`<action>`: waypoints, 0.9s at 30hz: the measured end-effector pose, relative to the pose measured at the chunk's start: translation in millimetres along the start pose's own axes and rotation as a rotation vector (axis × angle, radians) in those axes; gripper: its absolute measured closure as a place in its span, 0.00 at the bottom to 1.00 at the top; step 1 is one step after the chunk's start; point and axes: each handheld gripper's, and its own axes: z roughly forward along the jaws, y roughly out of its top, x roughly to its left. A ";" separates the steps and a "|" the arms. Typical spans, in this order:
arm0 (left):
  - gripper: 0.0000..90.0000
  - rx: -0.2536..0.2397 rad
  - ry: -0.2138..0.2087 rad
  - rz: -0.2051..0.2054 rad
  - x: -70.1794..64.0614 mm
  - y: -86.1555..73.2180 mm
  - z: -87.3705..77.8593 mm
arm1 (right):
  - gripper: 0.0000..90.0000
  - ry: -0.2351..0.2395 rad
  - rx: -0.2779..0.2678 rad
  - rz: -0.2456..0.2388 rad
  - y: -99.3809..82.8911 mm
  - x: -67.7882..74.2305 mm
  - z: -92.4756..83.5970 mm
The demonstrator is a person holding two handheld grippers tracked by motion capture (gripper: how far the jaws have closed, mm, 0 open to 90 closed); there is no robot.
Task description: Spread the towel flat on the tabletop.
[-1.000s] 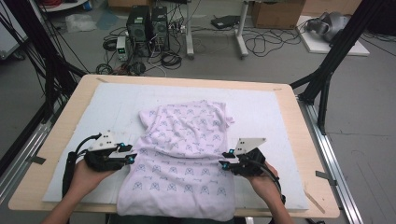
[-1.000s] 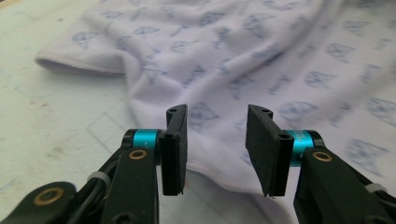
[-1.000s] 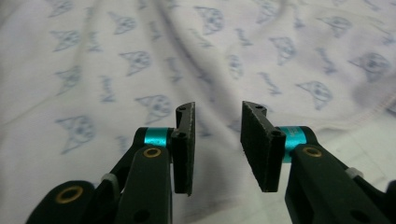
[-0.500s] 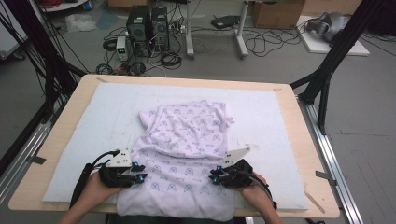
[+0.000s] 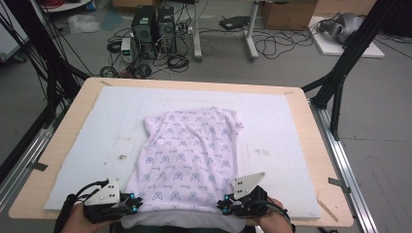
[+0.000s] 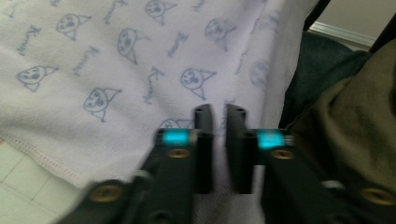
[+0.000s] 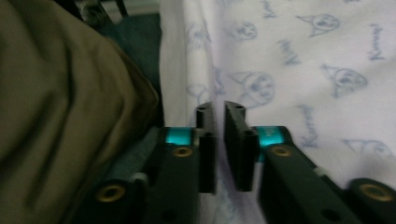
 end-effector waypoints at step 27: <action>0.70 -0.010 0.016 -0.052 16.4 8.0 2.2 | 0.72 -0.127 0.004 0.065 -11.4 -13.4 -19.6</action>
